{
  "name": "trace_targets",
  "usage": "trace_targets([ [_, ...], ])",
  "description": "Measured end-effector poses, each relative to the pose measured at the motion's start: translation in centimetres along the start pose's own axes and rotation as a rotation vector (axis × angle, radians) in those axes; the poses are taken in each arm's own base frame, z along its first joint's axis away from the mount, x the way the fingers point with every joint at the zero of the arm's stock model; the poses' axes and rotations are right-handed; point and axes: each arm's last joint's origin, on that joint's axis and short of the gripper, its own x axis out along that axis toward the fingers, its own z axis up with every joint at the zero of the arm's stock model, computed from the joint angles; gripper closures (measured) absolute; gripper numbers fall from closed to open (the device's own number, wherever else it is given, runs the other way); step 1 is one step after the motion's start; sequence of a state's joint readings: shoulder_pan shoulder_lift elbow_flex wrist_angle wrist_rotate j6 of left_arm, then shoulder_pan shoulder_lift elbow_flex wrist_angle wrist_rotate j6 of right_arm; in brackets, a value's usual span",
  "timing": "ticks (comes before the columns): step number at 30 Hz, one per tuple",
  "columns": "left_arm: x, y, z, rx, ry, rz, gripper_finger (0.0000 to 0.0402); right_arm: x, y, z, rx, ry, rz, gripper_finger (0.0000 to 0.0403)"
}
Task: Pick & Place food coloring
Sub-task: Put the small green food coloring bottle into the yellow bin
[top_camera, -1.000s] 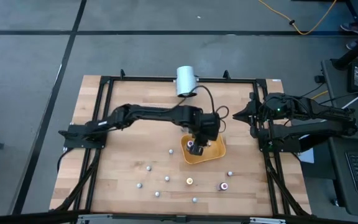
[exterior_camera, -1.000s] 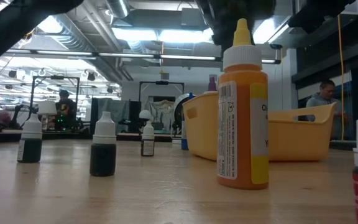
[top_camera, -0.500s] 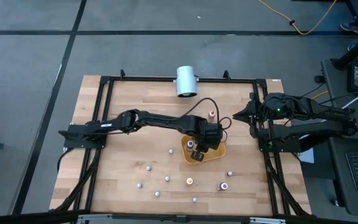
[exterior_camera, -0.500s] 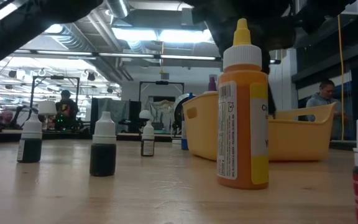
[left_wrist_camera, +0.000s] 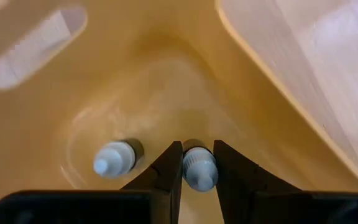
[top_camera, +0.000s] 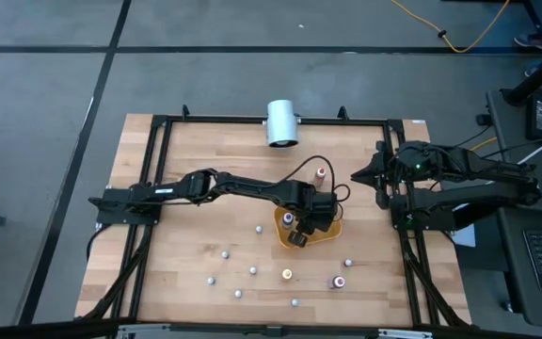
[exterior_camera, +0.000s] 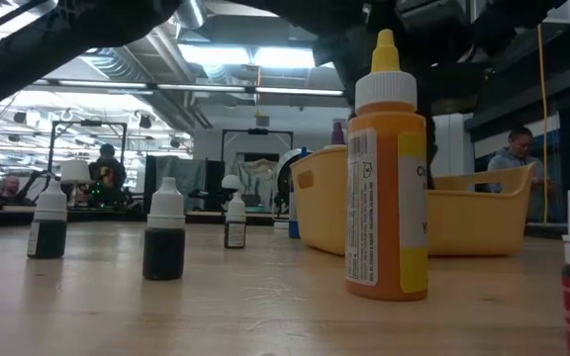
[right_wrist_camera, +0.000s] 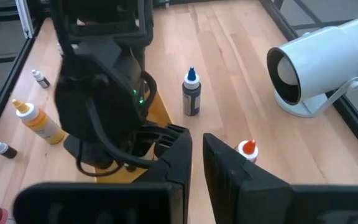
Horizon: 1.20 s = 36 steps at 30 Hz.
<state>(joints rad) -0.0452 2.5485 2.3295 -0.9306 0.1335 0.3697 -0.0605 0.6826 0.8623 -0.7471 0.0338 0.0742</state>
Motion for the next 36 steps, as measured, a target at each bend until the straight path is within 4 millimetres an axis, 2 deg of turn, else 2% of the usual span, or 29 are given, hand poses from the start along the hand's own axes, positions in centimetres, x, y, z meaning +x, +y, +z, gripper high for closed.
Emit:
trace_targets([
  [5,0.3,0.1,-0.2,0.001,0.024,0.025,0.0323,0.4,0.0,0.0,-0.001,0.014,-0.001,0.0359],
  [12,0.3,0.1,-0.2,0.016,0.031,0.037,0.0285,0.6,0.0,0.1,-0.002,0.023,-0.001,0.0359],
  [19,-1.5,-0.3,0.9,0.070,-0.007,0.085,0.0242,0.6,0.0,0.1,-0.001,0.022,-0.001,0.0359],
  [23,-4.2,-0.7,1.5,0.092,-0.014,0.147,0.0225,0.6,0.0,0.0,-0.003,0.023,0.000,0.0359],
  [28,-9.5,-0.9,1.9,0.106,-0.021,0.246,0.0220,0.6,0.0,0.0,-0.008,0.027,0.007,0.0359],
  [32,-14.3,-0.9,1.1,0.051,0.005,0.282,0.0225,0.5,0.0,0.0,-0.009,0.027,0.007,0.0359],
  [36,-18.8,-0.6,-1.3,-0.096,0.099,0.261,0.0230,0.5,0.0,0.0,-0.015,0.028,0.007,0.0359],
])
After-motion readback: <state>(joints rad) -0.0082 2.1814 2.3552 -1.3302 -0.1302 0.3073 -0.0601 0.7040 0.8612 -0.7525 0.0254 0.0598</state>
